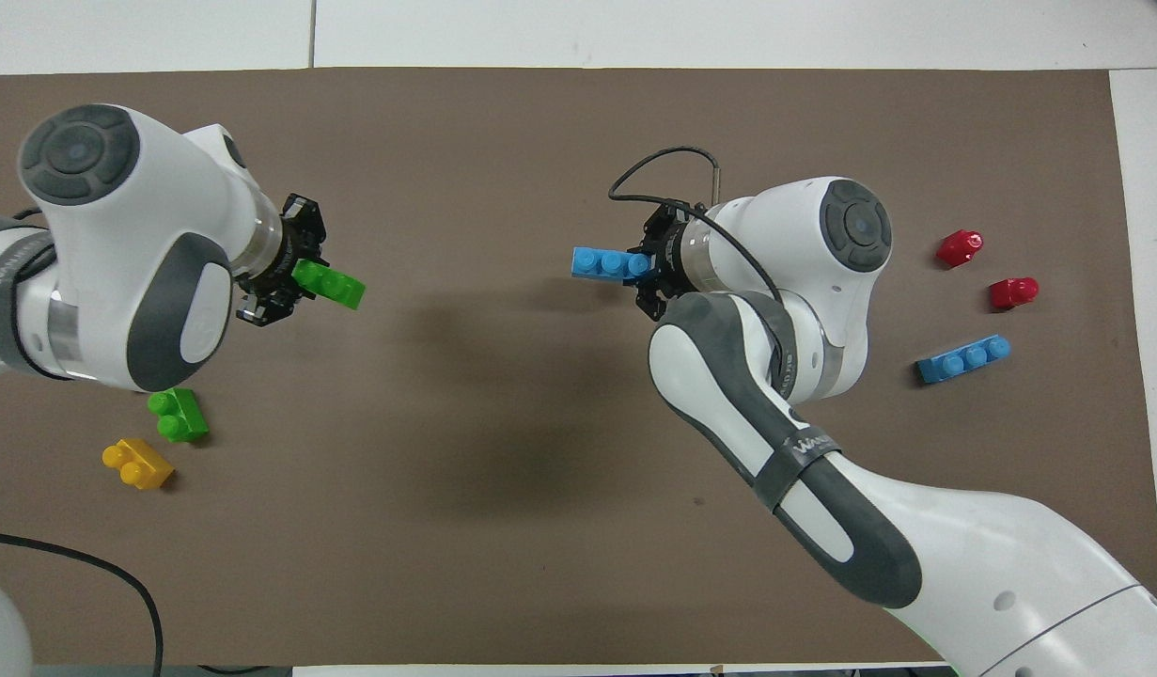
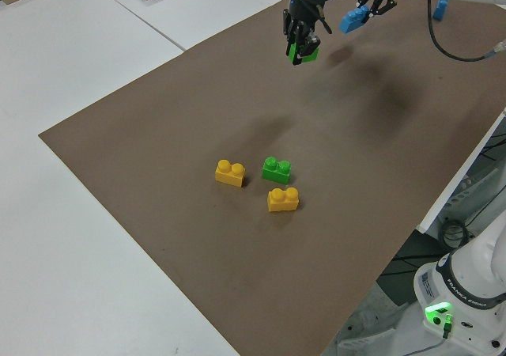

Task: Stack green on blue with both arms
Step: 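Lift the green brick with the left gripper while the right gripper carries blue brick inward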

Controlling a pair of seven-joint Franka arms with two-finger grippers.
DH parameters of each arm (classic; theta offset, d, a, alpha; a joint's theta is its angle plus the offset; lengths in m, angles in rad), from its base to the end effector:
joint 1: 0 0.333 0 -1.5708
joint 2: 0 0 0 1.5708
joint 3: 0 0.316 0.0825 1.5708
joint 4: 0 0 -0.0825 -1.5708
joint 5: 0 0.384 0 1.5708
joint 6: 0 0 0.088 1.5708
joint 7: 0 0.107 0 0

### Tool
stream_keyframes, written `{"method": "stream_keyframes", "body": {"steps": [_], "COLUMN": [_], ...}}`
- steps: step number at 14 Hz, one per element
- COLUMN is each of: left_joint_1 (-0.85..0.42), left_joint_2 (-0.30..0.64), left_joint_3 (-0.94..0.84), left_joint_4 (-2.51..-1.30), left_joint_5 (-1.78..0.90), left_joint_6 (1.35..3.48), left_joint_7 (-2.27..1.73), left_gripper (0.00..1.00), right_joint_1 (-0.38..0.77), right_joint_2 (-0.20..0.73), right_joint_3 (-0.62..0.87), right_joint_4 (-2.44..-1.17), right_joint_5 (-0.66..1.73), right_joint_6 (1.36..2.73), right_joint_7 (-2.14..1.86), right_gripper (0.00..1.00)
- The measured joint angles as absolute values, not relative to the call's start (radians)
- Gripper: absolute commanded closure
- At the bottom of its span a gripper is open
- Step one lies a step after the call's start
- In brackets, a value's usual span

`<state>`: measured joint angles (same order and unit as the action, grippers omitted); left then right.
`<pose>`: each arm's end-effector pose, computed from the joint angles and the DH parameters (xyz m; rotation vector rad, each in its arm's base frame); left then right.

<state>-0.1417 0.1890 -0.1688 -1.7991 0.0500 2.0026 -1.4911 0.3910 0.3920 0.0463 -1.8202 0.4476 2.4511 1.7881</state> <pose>0.5873 -0.1797 0.4435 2.6207 1.7232 0.0342 0.6033 0.2793 0.3470 -1.8579 2.0527 0.2848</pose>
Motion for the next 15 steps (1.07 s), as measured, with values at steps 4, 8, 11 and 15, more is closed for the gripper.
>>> {"method": "stream_keyframes", "body": {"steps": [4,8,11,15], "left_joint_1": [-0.277,-0.355,-0.413,-0.439], "left_joint_2": [0.188,0.188,0.189,0.204], "left_joint_3": [-0.169,-0.168,-0.167,-0.165], "left_joint_4": [-1.799,-1.805,-1.814,-1.825], "left_joint_5": [0.050,0.050,0.050,0.051], "left_joint_6": [2.024,2.098,2.123,2.171], "left_joint_7": [-1.803,-1.978,-2.056,-2.093], "left_gripper": [1.00,1.00,1.00,1.00], "right_joint_1": [0.428,0.438,0.439,0.442], "right_joint_2": [0.391,0.396,0.417,0.431], "right_joint_3": [0.047,0.047,0.047,0.049], "right_joint_4": [-1.851,-1.887,-1.901,-1.907], "right_joint_5": [0.447,0.448,0.448,0.451], "right_joint_6": [2.457,2.485,2.526,2.557], "right_joint_7": [1.764,1.743,1.738,1.734], "right_gripper": [1.00,1.00,1.00,1.00]}}
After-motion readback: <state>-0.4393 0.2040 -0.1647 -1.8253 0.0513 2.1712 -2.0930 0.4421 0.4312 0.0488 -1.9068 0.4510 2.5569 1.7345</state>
